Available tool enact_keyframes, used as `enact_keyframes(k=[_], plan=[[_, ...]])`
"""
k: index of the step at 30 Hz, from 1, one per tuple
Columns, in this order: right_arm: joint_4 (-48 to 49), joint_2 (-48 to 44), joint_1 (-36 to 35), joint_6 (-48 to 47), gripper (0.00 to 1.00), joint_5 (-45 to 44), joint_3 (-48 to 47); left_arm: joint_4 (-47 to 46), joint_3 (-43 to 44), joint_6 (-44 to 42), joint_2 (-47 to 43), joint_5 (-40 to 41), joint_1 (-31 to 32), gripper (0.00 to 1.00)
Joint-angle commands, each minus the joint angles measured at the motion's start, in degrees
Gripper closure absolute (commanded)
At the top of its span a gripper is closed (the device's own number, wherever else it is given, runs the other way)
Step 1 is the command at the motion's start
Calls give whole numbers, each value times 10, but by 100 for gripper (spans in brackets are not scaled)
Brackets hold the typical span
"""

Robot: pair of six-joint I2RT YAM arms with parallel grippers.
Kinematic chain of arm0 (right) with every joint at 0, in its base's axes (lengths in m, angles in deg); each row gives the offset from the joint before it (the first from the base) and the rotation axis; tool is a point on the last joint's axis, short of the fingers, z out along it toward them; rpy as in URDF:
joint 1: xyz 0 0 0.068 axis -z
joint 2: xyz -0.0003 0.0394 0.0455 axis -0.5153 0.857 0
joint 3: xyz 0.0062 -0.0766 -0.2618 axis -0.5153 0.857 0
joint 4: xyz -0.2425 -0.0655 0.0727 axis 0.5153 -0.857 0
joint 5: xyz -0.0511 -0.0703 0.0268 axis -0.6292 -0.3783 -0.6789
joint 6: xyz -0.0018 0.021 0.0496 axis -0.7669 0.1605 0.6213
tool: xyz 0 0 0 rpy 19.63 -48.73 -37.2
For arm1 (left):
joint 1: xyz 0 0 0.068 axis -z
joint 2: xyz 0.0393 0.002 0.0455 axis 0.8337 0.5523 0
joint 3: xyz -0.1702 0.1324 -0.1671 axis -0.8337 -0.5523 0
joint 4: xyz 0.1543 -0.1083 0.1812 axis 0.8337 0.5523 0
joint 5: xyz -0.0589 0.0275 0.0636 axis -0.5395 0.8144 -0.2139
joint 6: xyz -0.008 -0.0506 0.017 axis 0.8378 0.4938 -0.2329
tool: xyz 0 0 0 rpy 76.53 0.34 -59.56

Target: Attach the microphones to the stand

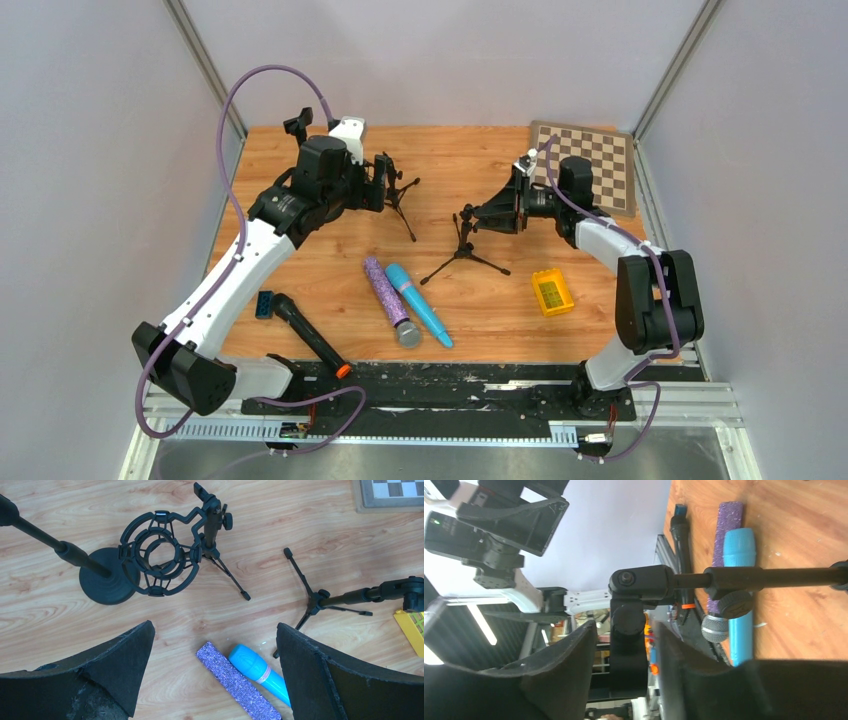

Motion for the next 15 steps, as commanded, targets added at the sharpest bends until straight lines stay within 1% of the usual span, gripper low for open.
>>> enact_keyframes(k=[1, 4, 8, 12, 15], plan=[[-37, -10, -3, -61, 44, -24, -24, -15, -2, -9, -8, 6, 5, 0], [-42, -15, -3, -71, 27, -34, -27, -15, -3, -9, -8, 6, 6, 0], [-56, -32, -3, -86, 11, -55, -30, -15, -3, -9, -8, 4, 6, 0], [-122, -66, 0, -142, 5, -104, -41, -16, -4, -10, -9, 5, 6, 0], [-210, -92, 2, -200, 3, -167, -54, -16, -3, -10, -9, 4, 7, 0]])
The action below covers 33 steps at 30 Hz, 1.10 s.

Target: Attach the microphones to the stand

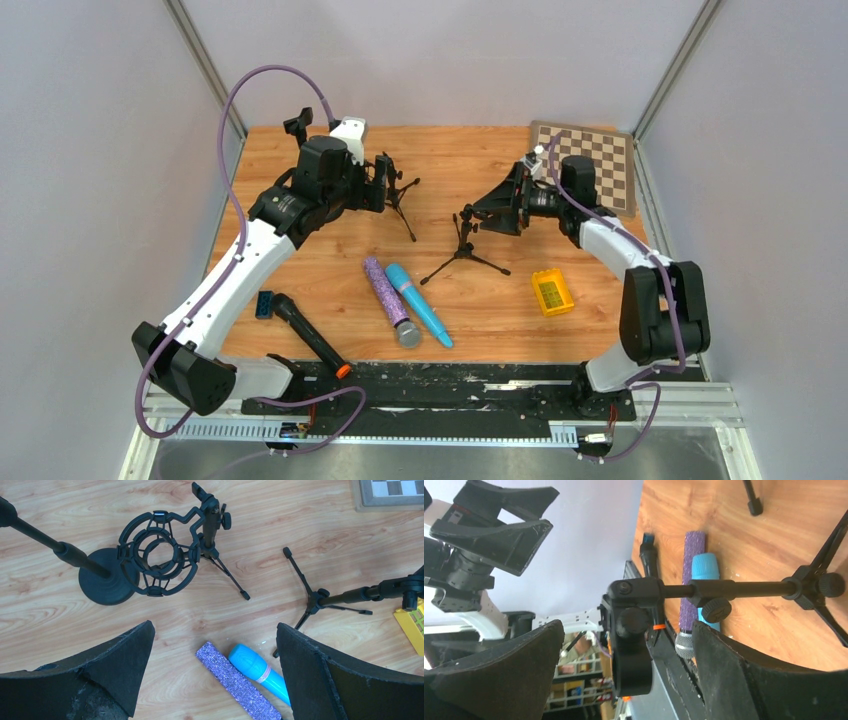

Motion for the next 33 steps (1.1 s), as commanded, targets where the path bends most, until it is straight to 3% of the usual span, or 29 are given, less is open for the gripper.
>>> enact_keyframes(k=[1, 4, 11, 17, 21, 24, 27, 33], plan=[[-130, -63, 2, -108, 2, -108, -48, -16, -4, -8, -10, 3, 4, 0], [-203, -84, 2, -172, 0, -197, -70, -16, -4, -8, -9, 3, 4, 0], [-277, -144, -8, -241, 1, -334, -99, -16, -3, -10, -7, 0, 6, 0], [-343, -169, -74, -303, 3, -472, -144, -16, -3, -13, -11, 10, 7, 0], [-352, -188, -131, -320, 12, -549, -159, -16, -5, -14, -11, 11, 8, 0], [-352, -206, -166, -335, 28, -580, -166, -16, -4, -13, -10, 7, 7, 0], [-340, -224, -201, -352, 44, -586, -165, -16, -4, -13, -10, 4, 8, 0], [-329, -231, -244, -372, 59, -582, -156, -16, -4, -12, -10, 2, 9, 0]])
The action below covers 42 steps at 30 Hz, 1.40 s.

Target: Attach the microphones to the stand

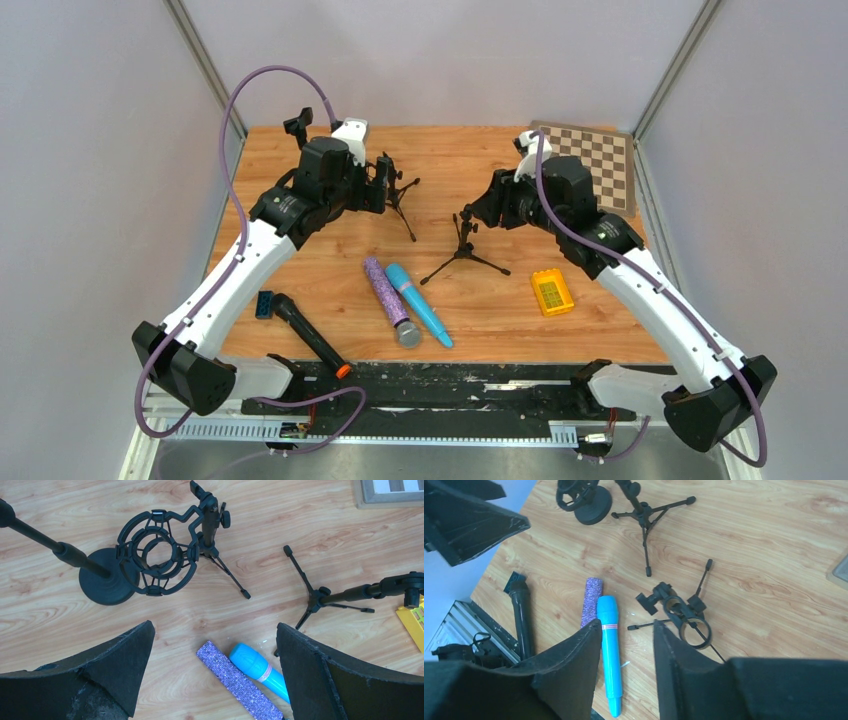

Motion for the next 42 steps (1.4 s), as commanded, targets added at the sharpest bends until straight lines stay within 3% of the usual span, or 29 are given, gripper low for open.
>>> enact_keyframes(k=[1, 26, 42], plan=[[16, -5, -23, -28, 60, -22, -12, -15, -2, -8, -10, -1, 5, 0], [-17, 33, -31, -32, 60, -6, 40, -14, -2, -12, -6, 3, 11, 0], [-44, 37, -23, -45, 55, -174, 26, -14, -1, -13, -6, 6, 13, 0]])
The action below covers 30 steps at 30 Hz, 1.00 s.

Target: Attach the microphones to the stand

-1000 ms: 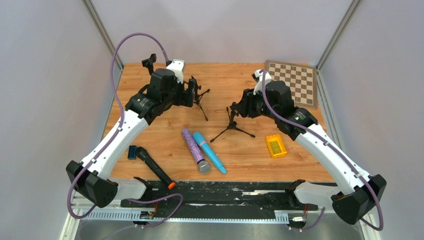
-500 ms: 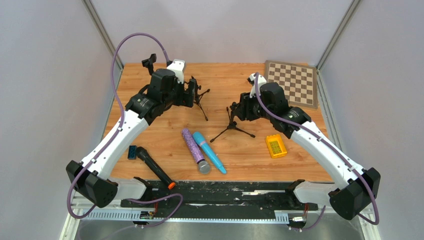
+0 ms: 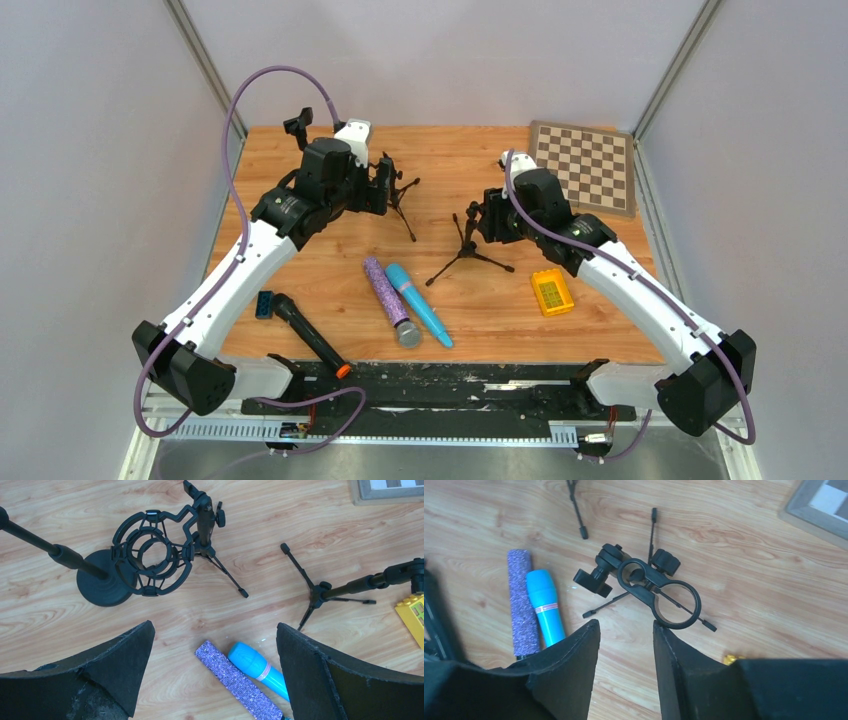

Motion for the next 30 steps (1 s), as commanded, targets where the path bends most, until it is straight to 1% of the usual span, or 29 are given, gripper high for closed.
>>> enact_keyframes(k=[1, 5, 10, 15, 19, 23, 30], plan=[[2, -3, 4, -21, 54, -60, -18, -14, -2, -9, -6, 7, 6, 0], [4, 1, 5, -24, 53, -57, -26, -15, -2, -10, -6, 9, 6, 0], [6, 0, 4, -30, 50, -21, -23, -14, -2, -10, -5, 11, 7, 0], [8, -4, 9, -27, 47, -44, -10, -14, -2, -10, -5, 11, 8, 0], [8, 2, 27, -15, 47, -48, -9, -14, -3, -12, -5, 15, 9, 0], [8, 10, 29, -12, 47, -42, -15, -15, -3, -11, -7, 15, 10, 0], [11, -13, 29, -15, 43, 3, 9, -15, -2, -12, -8, 18, 11, 0]])
